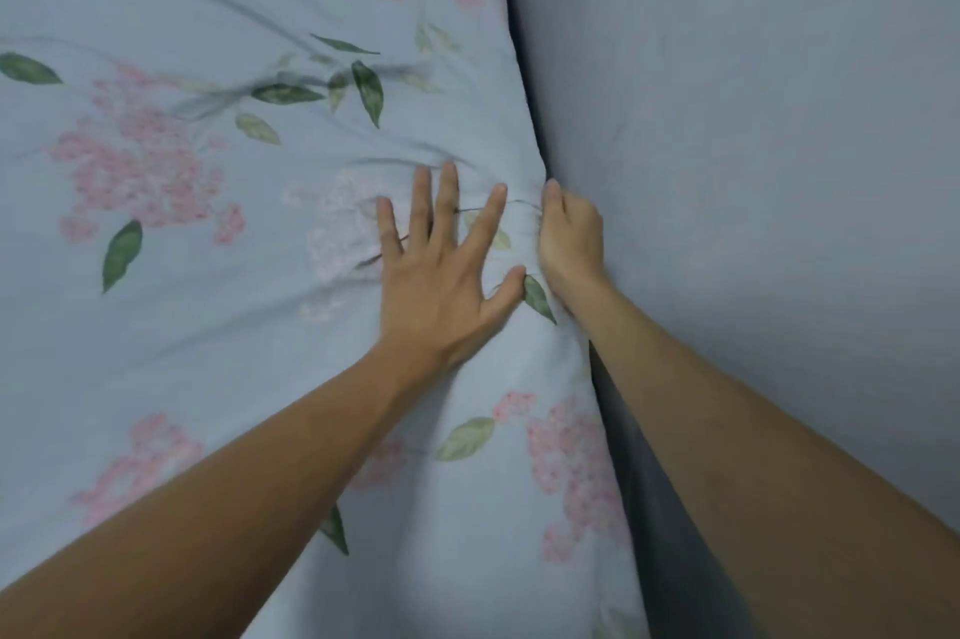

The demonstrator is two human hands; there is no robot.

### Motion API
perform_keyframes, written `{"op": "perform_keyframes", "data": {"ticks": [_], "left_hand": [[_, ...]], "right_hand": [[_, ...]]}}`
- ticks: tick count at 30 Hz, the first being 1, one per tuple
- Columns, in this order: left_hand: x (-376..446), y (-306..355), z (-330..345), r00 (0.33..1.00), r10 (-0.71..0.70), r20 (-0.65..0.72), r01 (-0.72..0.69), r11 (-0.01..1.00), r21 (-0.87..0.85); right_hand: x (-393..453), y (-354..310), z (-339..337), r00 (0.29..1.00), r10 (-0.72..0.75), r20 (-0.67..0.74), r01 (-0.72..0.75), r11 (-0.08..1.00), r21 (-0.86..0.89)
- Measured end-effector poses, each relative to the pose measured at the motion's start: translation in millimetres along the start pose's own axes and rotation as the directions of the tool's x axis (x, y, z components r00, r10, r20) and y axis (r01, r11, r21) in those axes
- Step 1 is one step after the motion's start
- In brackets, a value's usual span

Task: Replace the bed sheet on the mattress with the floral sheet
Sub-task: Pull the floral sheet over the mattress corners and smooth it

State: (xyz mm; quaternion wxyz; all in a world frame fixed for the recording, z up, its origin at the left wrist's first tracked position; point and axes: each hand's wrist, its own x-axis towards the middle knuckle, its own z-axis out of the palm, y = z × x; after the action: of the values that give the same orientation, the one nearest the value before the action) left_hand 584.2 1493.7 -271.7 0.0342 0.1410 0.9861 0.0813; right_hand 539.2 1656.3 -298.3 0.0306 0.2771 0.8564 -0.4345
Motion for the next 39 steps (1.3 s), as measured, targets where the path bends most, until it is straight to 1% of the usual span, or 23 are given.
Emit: {"op": "perform_keyframes", "data": {"ticks": [1,3,5,6,8,9,11,13,15,18,20,21,23,25,26,27,28,29,30,32,33,36,39], "left_hand": [[0.6,-1.5,4.7,1.000,0.008,-0.029,-0.007,1.000,0.016],[-1.6,1.3,4.8,0.998,0.019,-0.053,-0.019,1.000,0.017],[-4.9,2.1,0.8,0.998,0.036,-0.060,-0.035,0.999,0.011],[-7.4,3.0,-1.4,0.997,0.046,-0.057,-0.045,0.999,0.013],[-22.4,7.7,-5.1,0.997,0.066,-0.041,-0.067,0.998,-0.012],[-36.4,11.6,-6.0,0.996,0.077,-0.034,-0.078,0.996,-0.032],[-75.6,24.4,-6.0,0.995,0.095,-0.011,-0.095,0.994,-0.059],[-117.2,37.1,-5.4,0.995,0.095,0.044,-0.092,0.993,-0.071],[-146.1,51.4,-3.2,0.992,0.105,0.066,-0.101,0.993,-0.068],[-153.5,62.5,4.6,0.990,0.132,0.046,-0.130,0.990,-0.047],[-151.1,62.9,6.8,0.986,0.162,0.044,-0.161,0.987,-0.018],[-152.4,62.3,6.3,0.983,0.175,0.047,-0.174,0.985,-0.014],[-163.0,62.0,2.7,0.980,0.196,0.038,-0.195,0.980,-0.035],[-186.2,61.7,-3.0,0.977,0.210,0.036,-0.209,0.977,-0.045],[-202.6,59.0,-5.8,0.976,0.208,0.056,-0.206,0.978,-0.039],[-222.6,54.2,-8.4,0.977,0.198,0.082,-0.196,0.980,-0.033],[-244.6,47.8,-11.4,0.978,0.177,0.108,-0.175,0.984,-0.032],[-266.7,39.9,-15.3,0.981,0.150,0.125,-0.147,0.989,-0.037],[-288.2,31.3,-20.3,0.983,0.121,0.136,-0.116,0.992,-0.042],[-325.2,14.2,-29.7,0.984,0.068,0.162,-0.064,0.998,-0.028],[-340.3,5.6,-34.1,0.983,0.037,0.182,-0.034,0.999,-0.021],[-375.1,-16.9,-49.8,0.971,-0.051,0.233,0.058,0.998,-0.026],[-402.5,-38.0,-67.7,0.959,-0.119,0.256,0.132,0.990,-0.038]], "right_hand": [[7.7,14.0,-1.3,1.000,0.013,-0.021,-0.014,0.999,-0.053],[4.4,49.0,-15.5,0.992,0.126,0.027,-0.122,0.985,-0.125],[-23.4,69.5,-25.9,0.958,0.227,0.176,-0.232,0.973,0.006],[-41.5,70.6,-29.3,0.926,0.257,0.276,-0.292,0.952,0.093],[-78.0,69.3,-37.7,0.810,0.336,0.481,-0.492,0.835,0.244],[-93.8,69.3,-43.3,0.752,0.380,0.539,-0.587,0.759,0.283],[-119.2,73.7,-55.5,0.698,0.469,0.541,-0.649,0.733,0.203],[-134.8,74.5,-64.4,0.730,0.506,0.460,-0.619,0.775,0.130],[-141.0,78.9,-66.8,0.767,0.473,0.434,-0.573,0.809,0.131],[-137.6,100.0,-63.3,0.864,0.398,0.308,-0.437,0.897,0.065],[-132.6,120.7,-63.9,0.883,0.415,0.218,-0.437,0.897,0.061],[-133.7,127.5,-66.9,0.885,0.418,0.207,-0.436,0.899,0.051],[-149.3,130.4,-77.2,0.856,0.441,0.268,-0.475,0.877,0.073],[-183.6,120.4,-89.8,0.826,0.429,0.365,-0.533,0.806,0.258],[-202.6,115.3,-96.0,0.838,0.393,0.380,-0.522,0.782,0.341],[-224.6,110.5,-102.1,0.869,0.353,0.348,-0.468,0.813,0.347],[-248.5,107.8,-107.8,0.914,0.286,0.288,-0.367,0.886,0.283],[-273.1,104.0,-113.0,0.965,0.163,0.206,-0.193,0.972,0.133],[-295.2,101.9,-114.9,0.987,0.002,0.159,0.006,0.999,-0.048],[-329.3,100.7,-109.6,0.955,-0.233,0.185,0.282,0.906,-0.315],[-341.3,98.5,-106.1,0.940,-0.259,0.224,0.330,0.860,-0.390],[-360.5,87.9,-101.4,0.930,-0.234,0.283,0.351,0.788,-0.505],[-380.4,71.3,-100.0,0.897,-0.254,0.362,0.417,0.760,-0.498]]}}
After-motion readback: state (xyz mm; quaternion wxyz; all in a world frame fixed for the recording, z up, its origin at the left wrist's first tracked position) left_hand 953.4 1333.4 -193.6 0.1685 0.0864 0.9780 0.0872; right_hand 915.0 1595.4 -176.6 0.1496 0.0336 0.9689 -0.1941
